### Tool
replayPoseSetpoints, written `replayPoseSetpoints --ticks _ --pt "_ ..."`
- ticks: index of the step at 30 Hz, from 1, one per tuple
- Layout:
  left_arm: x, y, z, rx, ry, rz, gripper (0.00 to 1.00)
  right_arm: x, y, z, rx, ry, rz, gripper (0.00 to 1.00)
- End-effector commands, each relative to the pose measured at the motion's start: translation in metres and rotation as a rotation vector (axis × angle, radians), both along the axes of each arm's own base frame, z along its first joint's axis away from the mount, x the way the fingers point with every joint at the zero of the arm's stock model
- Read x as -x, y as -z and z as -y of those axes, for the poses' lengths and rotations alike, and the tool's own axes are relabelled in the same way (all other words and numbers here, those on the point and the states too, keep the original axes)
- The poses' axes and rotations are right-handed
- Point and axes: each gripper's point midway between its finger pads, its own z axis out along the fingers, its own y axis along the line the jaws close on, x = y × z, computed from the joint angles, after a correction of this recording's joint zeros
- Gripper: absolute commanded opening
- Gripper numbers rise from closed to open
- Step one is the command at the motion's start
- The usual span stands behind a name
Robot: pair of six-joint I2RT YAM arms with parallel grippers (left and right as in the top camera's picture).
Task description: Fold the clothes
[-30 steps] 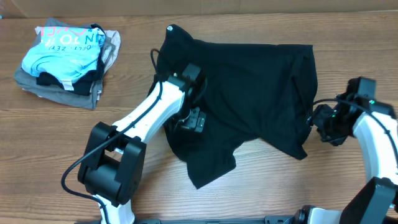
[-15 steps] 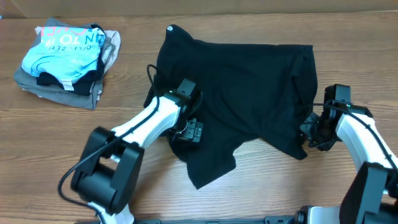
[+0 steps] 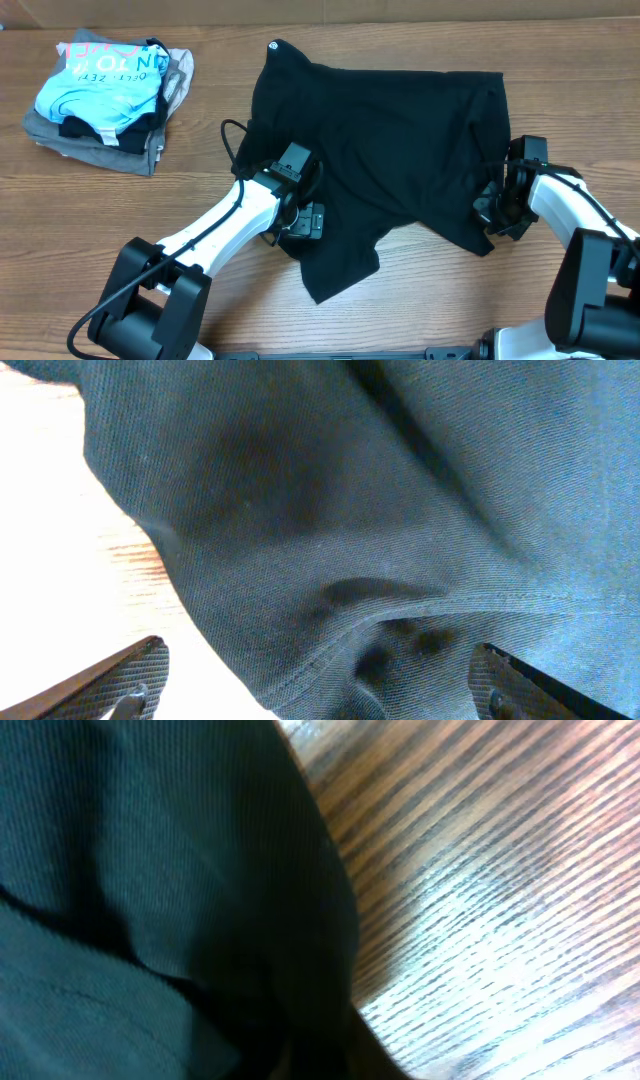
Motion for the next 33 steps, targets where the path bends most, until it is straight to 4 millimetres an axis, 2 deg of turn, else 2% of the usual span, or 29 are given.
replayPoseSetpoints --ticks 1,2,8,10,12,14,20,24,27,33 --pt "0.000 -0.002 0.001 0.002 -0.024 0.011 0.97 0.006 0.000 0.022 0.042 0.059 -0.029 0.04" --pt "0.000 -0.002 0.001 0.003 -0.024 0.012 0.97 0.005 -0.007 0.041 0.039 0.121 -0.024 0.04" --pt "-0.001 -0.002 0.001 0.003 -0.023 0.013 0.97 -0.002 -0.023 0.080 0.026 0.187 0.034 0.05" --pt "-0.001 -0.002 0.001 0.003 -0.023 0.014 0.97 -0.004 -0.025 0.091 0.024 0.207 0.063 0.22" --pt "-0.001 -0.002 0.001 0.004 -0.023 0.015 0.97 -0.009 -0.026 0.100 0.013 0.237 0.103 0.54" --pt "-0.001 -0.002 0.001 0.001 -0.023 0.016 0.97 -0.016 -0.029 0.101 -0.024 0.224 0.147 0.69" --pt "0.000 0.001 -0.006 -0.030 -0.019 0.022 0.98 -0.018 -0.056 0.096 -0.078 0.225 0.130 0.70" --pt "0.012 0.009 -0.005 -0.012 0.001 -0.018 0.97 -0.024 -0.087 0.080 -0.127 0.194 0.184 0.71" --pt "0.021 0.018 0.000 0.030 0.056 -0.045 0.97 -0.031 -0.103 0.068 -0.148 0.164 0.240 0.73" --pt "0.044 0.028 0.020 0.149 0.188 -0.102 0.94 -0.043 -0.106 0.051 -0.144 0.089 0.268 0.75"
